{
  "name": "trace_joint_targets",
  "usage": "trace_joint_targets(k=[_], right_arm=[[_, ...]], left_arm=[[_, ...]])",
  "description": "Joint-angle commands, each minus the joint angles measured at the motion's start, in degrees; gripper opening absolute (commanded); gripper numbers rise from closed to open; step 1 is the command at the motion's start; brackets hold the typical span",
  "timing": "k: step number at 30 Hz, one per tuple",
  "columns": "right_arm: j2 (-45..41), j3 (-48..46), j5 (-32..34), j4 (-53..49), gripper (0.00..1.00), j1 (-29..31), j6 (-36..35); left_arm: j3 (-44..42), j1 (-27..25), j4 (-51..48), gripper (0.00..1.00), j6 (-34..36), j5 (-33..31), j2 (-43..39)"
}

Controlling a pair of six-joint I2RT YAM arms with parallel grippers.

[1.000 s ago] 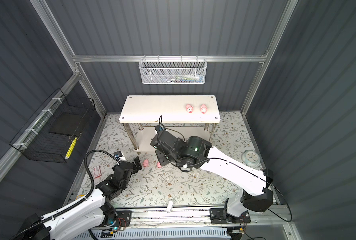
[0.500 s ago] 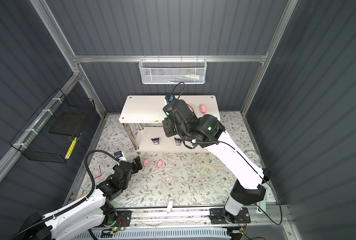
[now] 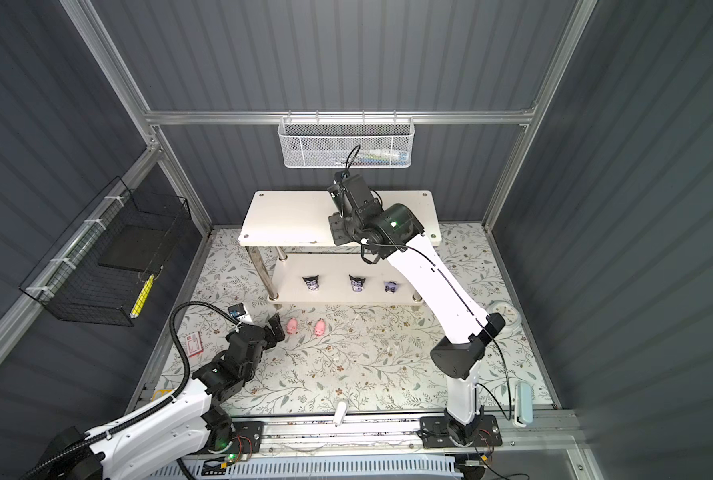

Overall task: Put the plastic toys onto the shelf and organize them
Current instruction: 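Lift the pink pig with the right gripper up over the top shelf, then lower the pink pig beside the other pigs and open the right gripper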

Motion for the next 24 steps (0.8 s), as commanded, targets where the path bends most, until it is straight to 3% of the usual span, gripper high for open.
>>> trace_joint_targets(k=[1, 24], right_arm=[[0.8, 2.4, 0.3, -1.0, 0.32, -0.4, -1.2], [5.2, 4.8, -2.2, -1.5, 0.33, -3.7, -0.7]], left_arm=[[-0.8, 0.4, -0.5, 0.99, -0.3, -0.5, -0.7], [-1.1, 0.7, 0.7, 1.0, -0.4, 0.0, 0.5]])
